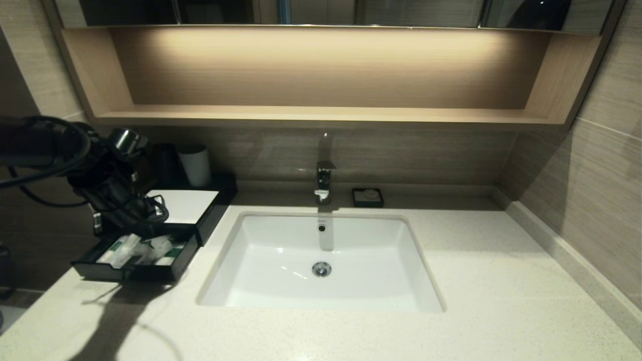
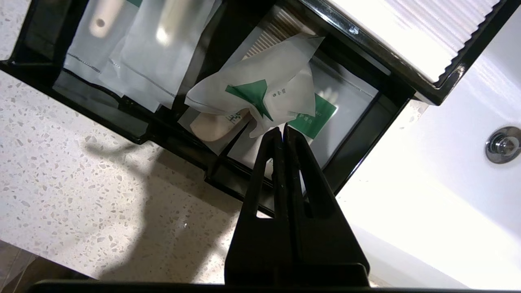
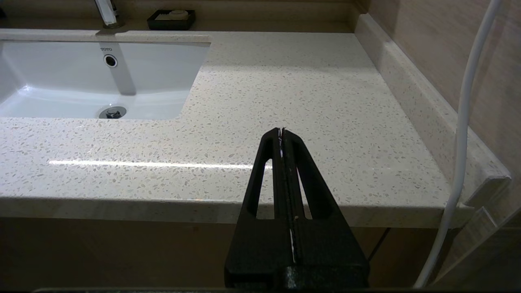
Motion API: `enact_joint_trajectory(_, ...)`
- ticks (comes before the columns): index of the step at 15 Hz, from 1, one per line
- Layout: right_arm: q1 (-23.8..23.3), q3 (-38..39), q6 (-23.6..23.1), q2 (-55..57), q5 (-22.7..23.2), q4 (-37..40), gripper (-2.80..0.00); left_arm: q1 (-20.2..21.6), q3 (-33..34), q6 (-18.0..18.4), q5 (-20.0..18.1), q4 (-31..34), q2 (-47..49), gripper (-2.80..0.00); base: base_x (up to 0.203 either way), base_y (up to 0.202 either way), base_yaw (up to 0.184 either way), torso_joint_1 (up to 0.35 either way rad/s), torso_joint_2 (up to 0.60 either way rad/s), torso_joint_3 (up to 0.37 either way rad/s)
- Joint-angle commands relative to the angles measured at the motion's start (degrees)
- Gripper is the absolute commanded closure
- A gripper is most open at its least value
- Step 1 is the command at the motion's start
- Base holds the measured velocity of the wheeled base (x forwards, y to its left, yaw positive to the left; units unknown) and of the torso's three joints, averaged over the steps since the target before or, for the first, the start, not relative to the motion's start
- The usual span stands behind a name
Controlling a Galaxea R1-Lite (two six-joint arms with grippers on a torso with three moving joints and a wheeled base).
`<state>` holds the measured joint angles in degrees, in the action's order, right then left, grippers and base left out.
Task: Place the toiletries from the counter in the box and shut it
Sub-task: Place the bathroom toiletry into the drawer
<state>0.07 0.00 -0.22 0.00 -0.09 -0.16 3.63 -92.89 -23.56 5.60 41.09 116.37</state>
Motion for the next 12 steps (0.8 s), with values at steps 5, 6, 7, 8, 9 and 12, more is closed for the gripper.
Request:
enact_joint_trajectory(5,0.0,0.1,-0.1,0.0,0.0,0.0,0.0,-0.2,-0.6,-0.1,0.1,-0.1,2.3,0.0,0.0,0.0,0.0,0.0,0.0,0.0)
enact_joint_trajectory(6,0.0,0.1,-0.1,-0.1,0.0,0.0,0.0,-0.2,-0.6,-0.1,0.1,0.0,2.5,0.0,0.0,0.0,0.0,0.0,0.0,0.0)
enact_joint_trajectory(7,0.0,0.0,-0.1,-0.1,0.0,0.0,0.0,-0.2,-0.6,0.0,0.1,0.0,2.5,0.0,0.0,0.0,0.0,0.0,0.0,0.0)
enact_joint_trajectory(8,0.0,0.1,-0.1,-0.1,0.0,0.0,0.0,-0.1,-0.6,0.0,0.2,0.0,2.6,0.0,0.0,0.0,0.0,0.0,0.0,0.0)
enact_joint_trajectory(9,0.0,0.1,0.0,-0.1,0.0,0.0,0.0,0.1,-0.7,0.0,0.2,-0.1,2.7,0.0,0.0,0.0,0.0,0.0,0.0,0.0)
enact_joint_trajectory(12,0.0,0.1,0.0,-0.1,0.0,0.0,0.0,0.6,-0.7,0.0,0.3,-0.2,3.2,0.0,0.0,0.0,0.0,0.0,0.0,0.0)
